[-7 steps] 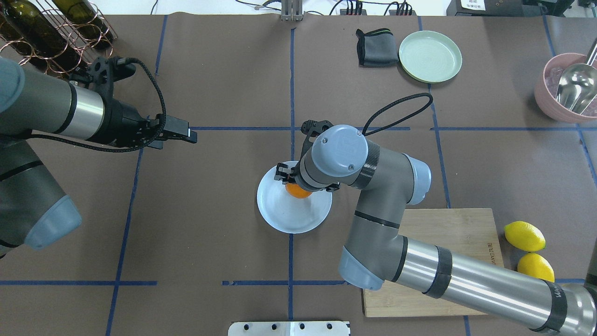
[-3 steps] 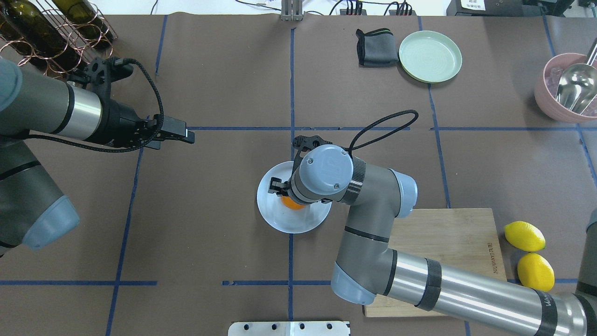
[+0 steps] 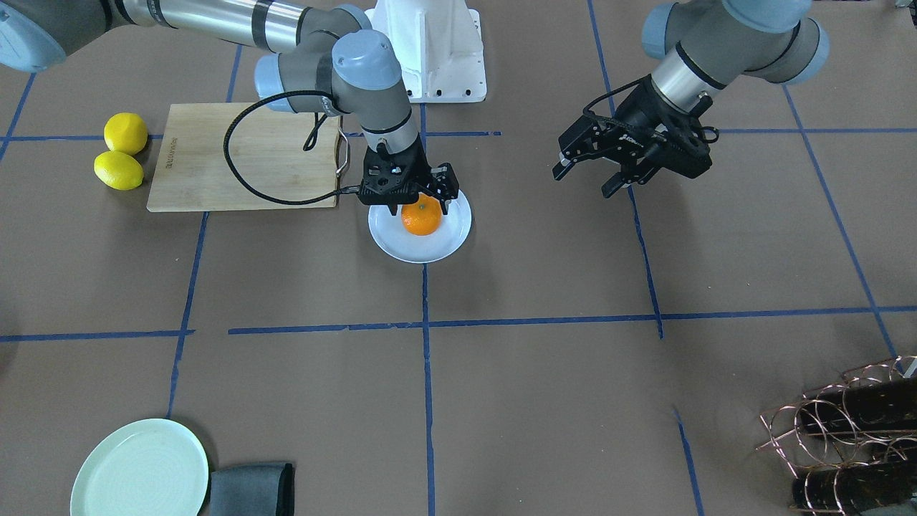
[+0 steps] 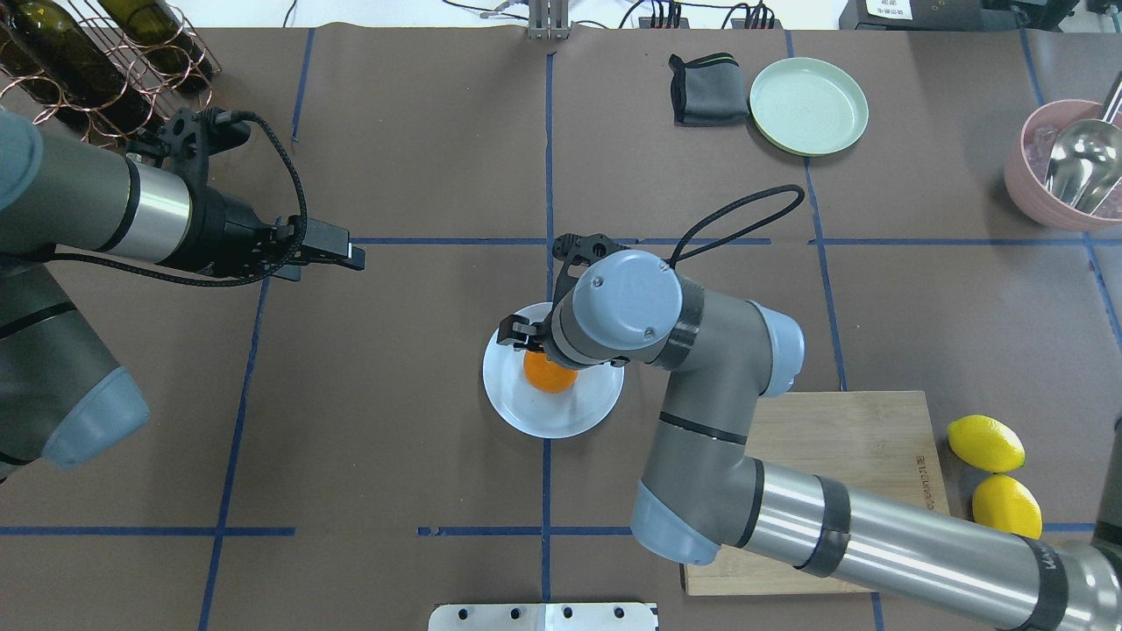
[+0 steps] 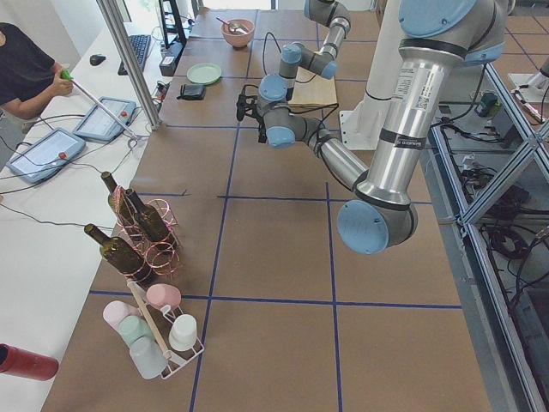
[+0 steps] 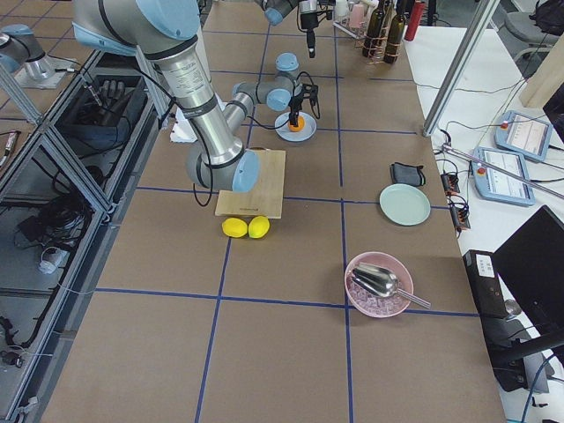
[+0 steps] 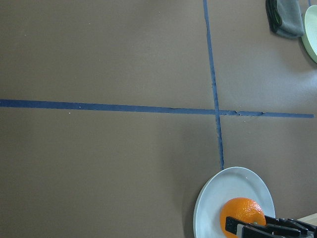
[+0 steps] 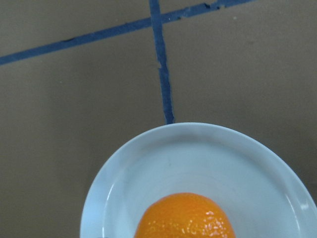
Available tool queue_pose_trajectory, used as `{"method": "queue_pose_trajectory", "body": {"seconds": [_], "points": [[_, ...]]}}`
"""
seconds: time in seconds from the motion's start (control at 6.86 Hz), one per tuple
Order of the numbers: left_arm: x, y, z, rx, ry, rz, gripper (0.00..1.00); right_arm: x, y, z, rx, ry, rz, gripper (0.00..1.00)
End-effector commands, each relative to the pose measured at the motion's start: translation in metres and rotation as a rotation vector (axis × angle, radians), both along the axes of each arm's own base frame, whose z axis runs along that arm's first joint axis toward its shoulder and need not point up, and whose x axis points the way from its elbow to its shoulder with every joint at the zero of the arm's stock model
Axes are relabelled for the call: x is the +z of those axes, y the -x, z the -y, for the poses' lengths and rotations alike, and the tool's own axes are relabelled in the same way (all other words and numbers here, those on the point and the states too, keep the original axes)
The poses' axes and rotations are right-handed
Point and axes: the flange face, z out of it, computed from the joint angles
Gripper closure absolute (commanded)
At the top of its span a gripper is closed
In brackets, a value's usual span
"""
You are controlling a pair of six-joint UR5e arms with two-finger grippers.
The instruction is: Pick orange to plate
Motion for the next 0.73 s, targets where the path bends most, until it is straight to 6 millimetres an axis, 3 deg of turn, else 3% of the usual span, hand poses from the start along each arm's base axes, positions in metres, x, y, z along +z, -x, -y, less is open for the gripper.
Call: {"method": "queue_pose_trajectory", "body": {"seconds": [0.0,0.15,0.29,0.58], "points": [[0.02,0.003,0.0,0.024,-0.055,0.048,0.01,-0.023,-0.146,0.005,-0.001,0.052,0.072,0.0],[0.043,0.014,0.001,0.045,-0.121,0.099,0.01,0.004,-0.231,0.019,-0.006,0.089,0.1,0.0],[0.075,0.042,0.006,0.048,-0.181,0.168,0.01,0.05,-0.297,0.044,-0.071,0.073,0.083,0.0],[0.127,0.111,0.028,0.079,-0.292,0.361,0.01,0.152,-0.406,0.064,-0.146,-0.058,-0.011,0.0]]}}
